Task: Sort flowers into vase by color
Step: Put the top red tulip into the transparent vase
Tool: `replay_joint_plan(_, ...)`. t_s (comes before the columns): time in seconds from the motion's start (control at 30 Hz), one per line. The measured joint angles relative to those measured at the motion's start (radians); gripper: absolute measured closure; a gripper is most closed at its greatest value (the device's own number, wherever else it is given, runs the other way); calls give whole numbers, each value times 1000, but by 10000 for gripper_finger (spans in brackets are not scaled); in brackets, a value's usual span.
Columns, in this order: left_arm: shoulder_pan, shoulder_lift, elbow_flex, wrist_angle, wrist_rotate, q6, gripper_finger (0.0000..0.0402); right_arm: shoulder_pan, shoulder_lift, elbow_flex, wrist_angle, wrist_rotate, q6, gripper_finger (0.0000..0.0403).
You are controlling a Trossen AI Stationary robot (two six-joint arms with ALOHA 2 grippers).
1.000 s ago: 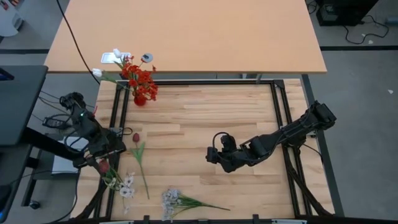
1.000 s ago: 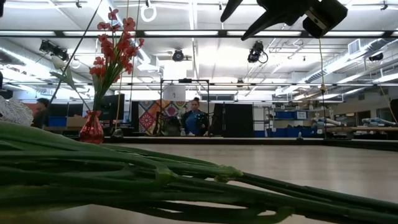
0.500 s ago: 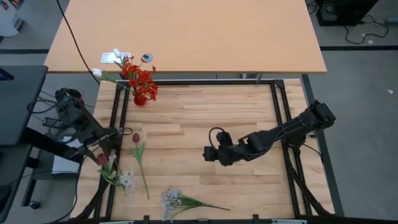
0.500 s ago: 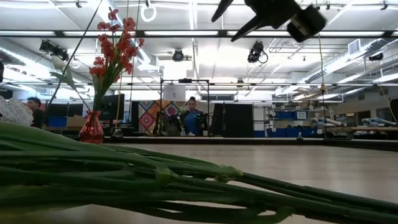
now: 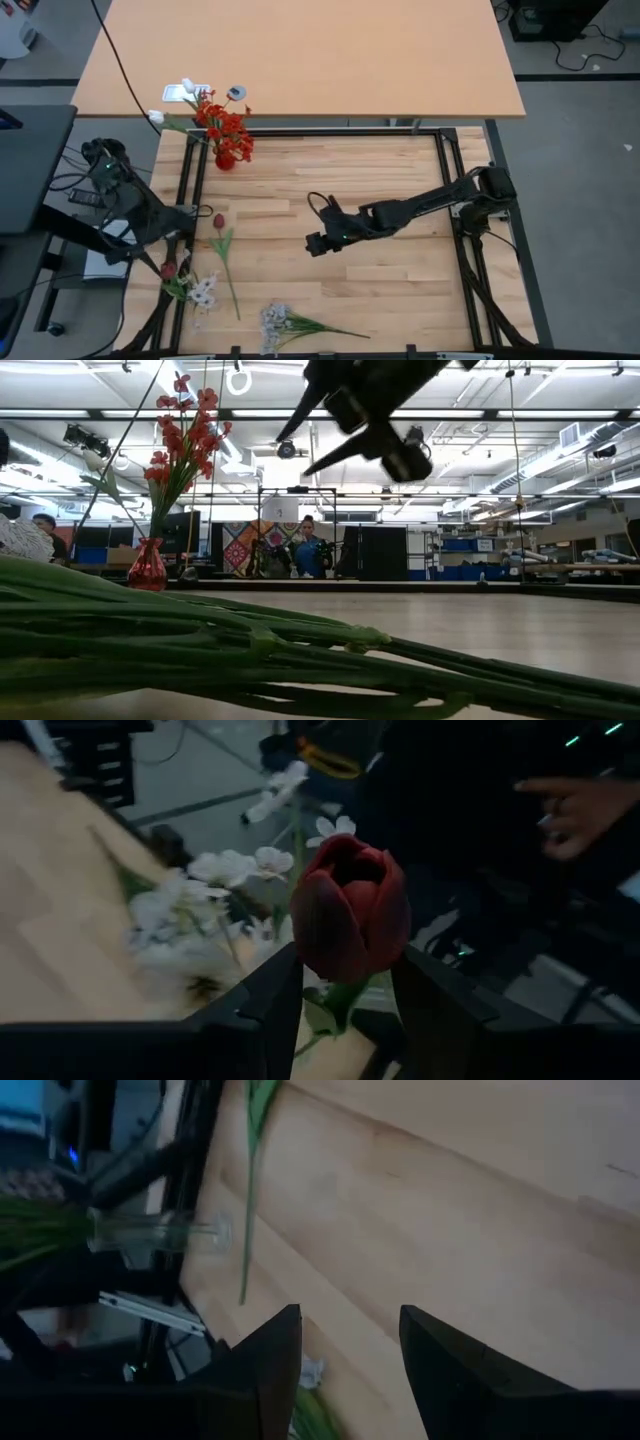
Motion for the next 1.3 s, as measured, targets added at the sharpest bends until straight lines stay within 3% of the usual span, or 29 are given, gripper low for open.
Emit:
replay_joint_plan(0.2, 0, 127, 142, -237, -90, -50, 241, -27, 11, 0, 15, -44, -79, 225)
replay_joint_plan(0.33, 0, 211, 182, -362, -35, -114, 241, -29, -7, 0, 23, -52, -125, 225)
replay_joint_plan(0.5, 0, 266, 230, -374, 48, -155, 241, -29, -14, 0, 12, -76, -165, 225)
replay_joint_plan(0.8, 0, 332, 428, -567, 12, -134, 241, -29, -15, 0, -16, -80, -224, 225)
replay_joint_plan(1.0, 0, 362, 464, -526, -79, -140, 241, -29, -15, -1, -22, -76, -249, 225)
replay_joint_plan(1.3, 0, 458, 444, -513, 22, -219, 238, -23, -15, -1, -25, -70, -260, 225)
